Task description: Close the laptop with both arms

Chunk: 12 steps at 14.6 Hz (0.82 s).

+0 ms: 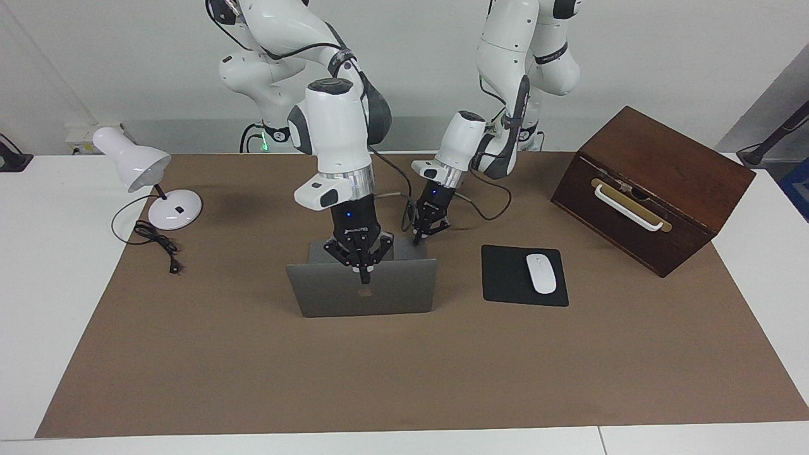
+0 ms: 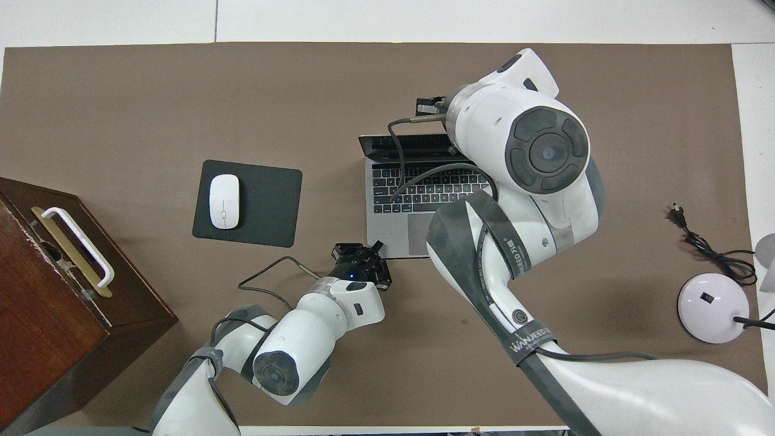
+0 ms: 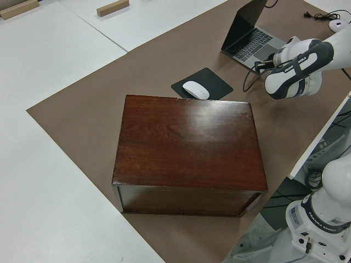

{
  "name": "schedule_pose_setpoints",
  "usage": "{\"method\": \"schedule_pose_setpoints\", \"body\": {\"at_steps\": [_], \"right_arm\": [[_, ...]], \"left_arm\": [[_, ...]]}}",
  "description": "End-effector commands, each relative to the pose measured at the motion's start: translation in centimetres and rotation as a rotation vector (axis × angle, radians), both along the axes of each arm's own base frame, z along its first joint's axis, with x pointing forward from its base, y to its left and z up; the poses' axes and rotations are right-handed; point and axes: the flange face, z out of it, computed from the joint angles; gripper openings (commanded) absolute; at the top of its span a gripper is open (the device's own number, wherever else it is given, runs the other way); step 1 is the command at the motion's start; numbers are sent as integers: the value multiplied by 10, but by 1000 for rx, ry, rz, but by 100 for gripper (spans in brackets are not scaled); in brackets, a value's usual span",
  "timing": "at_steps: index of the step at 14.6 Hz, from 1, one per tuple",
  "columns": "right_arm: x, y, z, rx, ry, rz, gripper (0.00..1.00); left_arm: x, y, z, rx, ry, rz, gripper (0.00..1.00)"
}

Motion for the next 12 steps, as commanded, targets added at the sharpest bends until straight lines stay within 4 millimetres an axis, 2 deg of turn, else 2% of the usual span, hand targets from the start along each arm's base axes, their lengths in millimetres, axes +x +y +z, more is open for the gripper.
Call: {"method": "schedule_pose_setpoints", "body": {"at_steps": [1, 9, 12], "right_arm": [[1, -3, 2, -50, 10, 38, 0], [-5, -2, -9, -94, 77, 89, 0], [-8, -3, -10, -69, 130, 77, 0]], "left_arm": [[3, -1, -12, 20, -11, -9, 0], [8, 5, -17, 62, -34, -47, 0], [8, 7, -26, 80, -27, -55, 0]]}}
